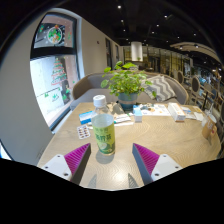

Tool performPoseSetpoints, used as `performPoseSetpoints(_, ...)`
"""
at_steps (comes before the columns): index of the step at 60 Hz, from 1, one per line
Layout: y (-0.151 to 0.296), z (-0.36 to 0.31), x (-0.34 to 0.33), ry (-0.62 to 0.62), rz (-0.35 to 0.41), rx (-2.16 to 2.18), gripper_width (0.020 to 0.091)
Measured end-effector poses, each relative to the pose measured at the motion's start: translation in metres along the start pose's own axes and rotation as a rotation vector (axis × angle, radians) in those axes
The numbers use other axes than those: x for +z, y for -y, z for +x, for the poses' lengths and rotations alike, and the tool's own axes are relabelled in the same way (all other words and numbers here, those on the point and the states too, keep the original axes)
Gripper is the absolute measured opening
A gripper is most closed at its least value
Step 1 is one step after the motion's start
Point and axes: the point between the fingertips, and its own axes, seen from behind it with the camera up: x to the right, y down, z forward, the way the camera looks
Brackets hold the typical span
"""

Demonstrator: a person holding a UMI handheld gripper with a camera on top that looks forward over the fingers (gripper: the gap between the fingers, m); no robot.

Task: Pour water

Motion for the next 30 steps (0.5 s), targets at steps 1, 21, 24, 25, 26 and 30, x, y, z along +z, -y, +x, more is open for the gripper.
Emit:
performPoseSetpoints(1, 0.002, -0.004, 0.006, 0.002, 0.007, 0.003, 0.086)
performPoseSetpoints(21, 0.018, -0.016, 0.101, -0.036, 0.09, -0.007, 0.0614)
performPoseSetpoints(24, 0.019, -0.021, 0.104, -0.026, 0.101, -0.034, 0.0546)
performPoseSetpoints(25, 0.02, -0.021, 0.105, -0.025, 0.109, -0.043, 0.0545)
performPoseSetpoints(26, 0.021, -0.021, 0.105, -0.023, 0.113, -0.05, 0.0544)
performPoseSetpoints(30, 0.021, -0.021, 0.106, -0.014, 0.124, -0.053, 0.0524)
